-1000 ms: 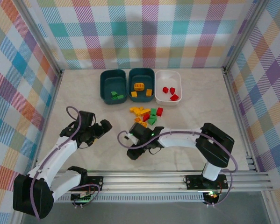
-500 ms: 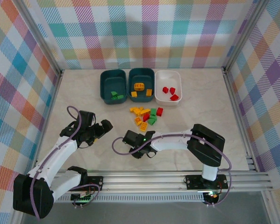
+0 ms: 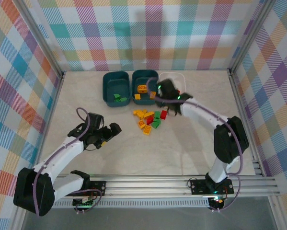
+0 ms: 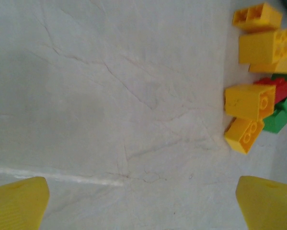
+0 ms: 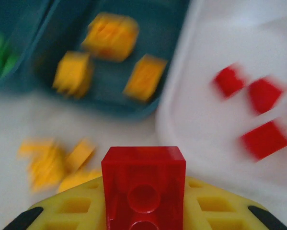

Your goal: Sort the legos into containers by color

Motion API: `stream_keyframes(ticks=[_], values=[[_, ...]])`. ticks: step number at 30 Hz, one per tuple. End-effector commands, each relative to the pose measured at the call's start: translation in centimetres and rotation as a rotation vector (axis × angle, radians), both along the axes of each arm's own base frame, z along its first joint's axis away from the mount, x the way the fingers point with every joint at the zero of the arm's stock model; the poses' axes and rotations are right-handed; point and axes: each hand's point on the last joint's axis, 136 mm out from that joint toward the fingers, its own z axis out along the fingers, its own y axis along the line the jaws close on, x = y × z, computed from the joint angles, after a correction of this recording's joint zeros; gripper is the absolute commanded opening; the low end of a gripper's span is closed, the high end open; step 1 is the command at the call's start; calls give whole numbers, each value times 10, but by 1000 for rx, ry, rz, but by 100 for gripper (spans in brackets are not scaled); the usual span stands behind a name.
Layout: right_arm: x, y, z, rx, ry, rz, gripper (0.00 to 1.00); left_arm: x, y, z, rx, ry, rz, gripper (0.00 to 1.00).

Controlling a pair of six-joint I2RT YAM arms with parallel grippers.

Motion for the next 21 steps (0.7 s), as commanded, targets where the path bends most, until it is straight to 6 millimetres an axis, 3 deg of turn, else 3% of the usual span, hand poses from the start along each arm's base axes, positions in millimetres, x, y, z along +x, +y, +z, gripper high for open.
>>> stream_keyframes(ticks=[1,6,10,13,16,21], values=[[41,-21,-28,44,107,-78,31,3,-20,9,-8,-13,-60,100],[90,-51,-42,76,182,-163,33,0,-28,4,77,-6,-133,100],[106,-58,-44,83,205,-186,36,5,-37,-1,85,15,-170,100],[108,-60,-40,86,205,-186,50,8,-49,-1,115,22,-226,100],[105,-61,-21,92,172,-181,61,12,-61,-2,171,24,-282,99],[80,-67,22,149,87,-191,64,25,-78,-1,237,4,-329,98]])
